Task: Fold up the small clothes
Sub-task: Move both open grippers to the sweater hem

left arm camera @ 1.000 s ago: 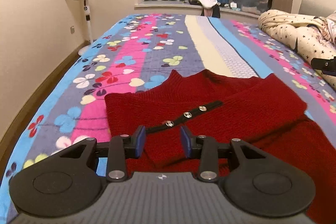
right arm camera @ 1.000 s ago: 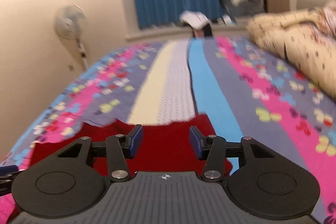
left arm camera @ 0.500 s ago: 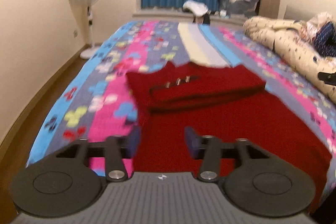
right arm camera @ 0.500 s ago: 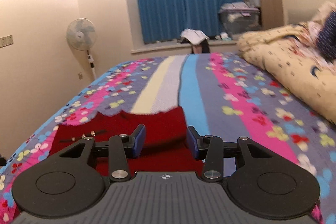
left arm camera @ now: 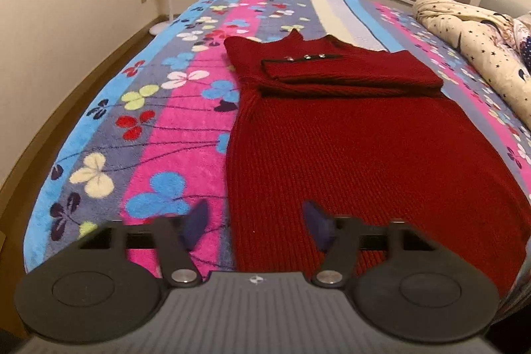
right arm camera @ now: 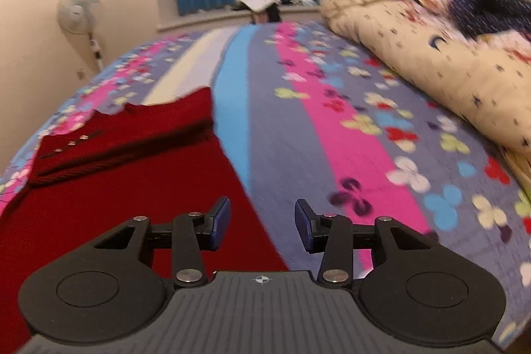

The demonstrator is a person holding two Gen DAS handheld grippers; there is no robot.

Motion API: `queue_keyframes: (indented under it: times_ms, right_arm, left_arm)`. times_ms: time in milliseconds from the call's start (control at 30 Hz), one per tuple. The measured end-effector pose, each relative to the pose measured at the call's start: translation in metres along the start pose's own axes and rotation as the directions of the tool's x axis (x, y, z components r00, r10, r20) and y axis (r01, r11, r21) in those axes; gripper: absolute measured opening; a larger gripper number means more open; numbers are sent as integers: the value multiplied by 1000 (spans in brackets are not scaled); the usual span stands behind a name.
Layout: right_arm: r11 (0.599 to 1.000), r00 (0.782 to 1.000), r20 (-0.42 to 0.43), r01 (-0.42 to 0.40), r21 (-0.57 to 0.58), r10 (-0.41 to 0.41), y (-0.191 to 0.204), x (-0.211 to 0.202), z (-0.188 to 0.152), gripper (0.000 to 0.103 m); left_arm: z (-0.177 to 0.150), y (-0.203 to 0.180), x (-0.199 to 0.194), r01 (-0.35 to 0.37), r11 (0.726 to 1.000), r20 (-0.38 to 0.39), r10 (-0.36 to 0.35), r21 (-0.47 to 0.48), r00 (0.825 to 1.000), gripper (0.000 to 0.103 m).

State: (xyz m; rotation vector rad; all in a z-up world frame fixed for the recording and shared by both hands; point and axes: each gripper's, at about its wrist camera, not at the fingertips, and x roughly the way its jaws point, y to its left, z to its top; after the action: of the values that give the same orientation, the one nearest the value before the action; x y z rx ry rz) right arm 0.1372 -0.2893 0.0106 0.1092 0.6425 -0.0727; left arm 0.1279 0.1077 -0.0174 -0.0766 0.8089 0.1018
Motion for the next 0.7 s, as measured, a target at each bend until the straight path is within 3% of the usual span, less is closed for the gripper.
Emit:
queue_keyframes:
  times_ms: [33,100,200,400,533,700]
  right_arm:
    - [1000,1000,-5,8,3,-8,-5,1,-2,45]
    - [1000,1000,-15,15,13,-15,-13,2,-5,45]
    - [999,998,-62,-10,35,12,-24,9,-11,45]
    - [996,975,-217,-28,82,46,-43,35,-29,45]
    - [993,956,-285,-43,109,73,-46,46,-37,48]
    - [996,929,-361,-57,73,80,-36,57,-46,54]
  left_arm:
    - [1,0,3,-3,1000,-8,3,0,1000,24]
    - [4,-2,9,2,1000,-23,-2,-14,1000,18]
    - [5,0,15,40,997,-65,-44,-63,997,18]
    - [0,10,27,46,986,-148,-70,-159,986,22]
    - [-7,13,33,21,985,-206,-57,-174,977,31]
    - [-20,28,41,9,975,-277,-71,-220,958,33]
